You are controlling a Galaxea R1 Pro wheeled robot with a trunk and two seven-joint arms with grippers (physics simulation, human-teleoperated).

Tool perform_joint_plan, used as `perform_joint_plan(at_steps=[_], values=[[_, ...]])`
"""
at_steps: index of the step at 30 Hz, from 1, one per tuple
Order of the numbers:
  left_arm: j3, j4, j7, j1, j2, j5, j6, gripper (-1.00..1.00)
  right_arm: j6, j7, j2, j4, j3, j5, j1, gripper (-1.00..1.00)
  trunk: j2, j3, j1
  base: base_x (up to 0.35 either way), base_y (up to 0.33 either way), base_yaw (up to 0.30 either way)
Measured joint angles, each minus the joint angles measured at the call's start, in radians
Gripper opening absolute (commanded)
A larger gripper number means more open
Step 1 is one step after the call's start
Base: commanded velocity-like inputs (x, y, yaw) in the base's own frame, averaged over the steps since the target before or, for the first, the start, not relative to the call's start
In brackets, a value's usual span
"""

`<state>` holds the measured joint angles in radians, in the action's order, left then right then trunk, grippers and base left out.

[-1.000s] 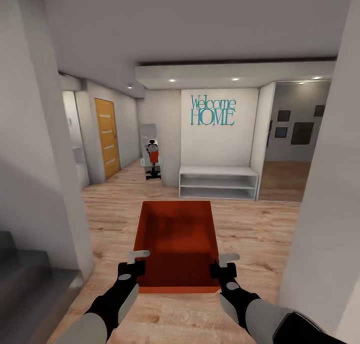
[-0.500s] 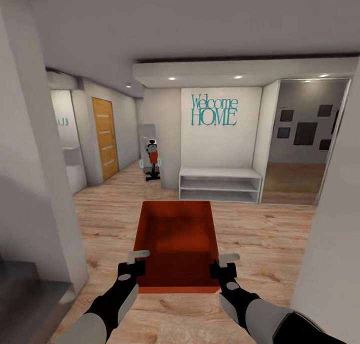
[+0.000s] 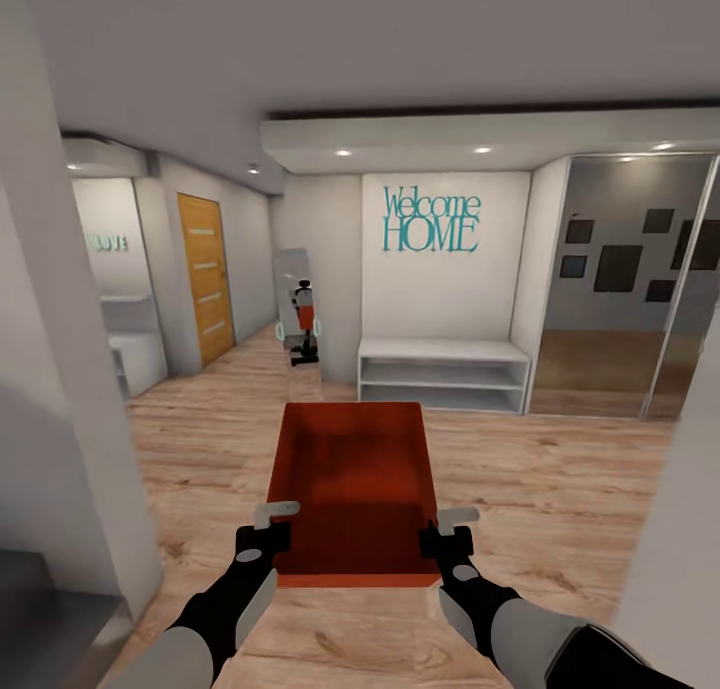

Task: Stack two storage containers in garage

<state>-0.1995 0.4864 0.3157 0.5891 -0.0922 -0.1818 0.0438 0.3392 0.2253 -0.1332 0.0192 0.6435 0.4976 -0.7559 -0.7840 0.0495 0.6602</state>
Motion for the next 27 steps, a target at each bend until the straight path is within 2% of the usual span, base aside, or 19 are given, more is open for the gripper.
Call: perform_joint_plan(at_steps=[27], values=[[-0.001, 0.000, 0.000, 0.000, 0.000, -0.001, 0.000, -1.00, 0.000, 0.000, 0.000, 0.000, -0.001, -0.001, 0.000, -1.00, 0.000, 0.000, 0.000, 0.322, 0.000, 0.000]])
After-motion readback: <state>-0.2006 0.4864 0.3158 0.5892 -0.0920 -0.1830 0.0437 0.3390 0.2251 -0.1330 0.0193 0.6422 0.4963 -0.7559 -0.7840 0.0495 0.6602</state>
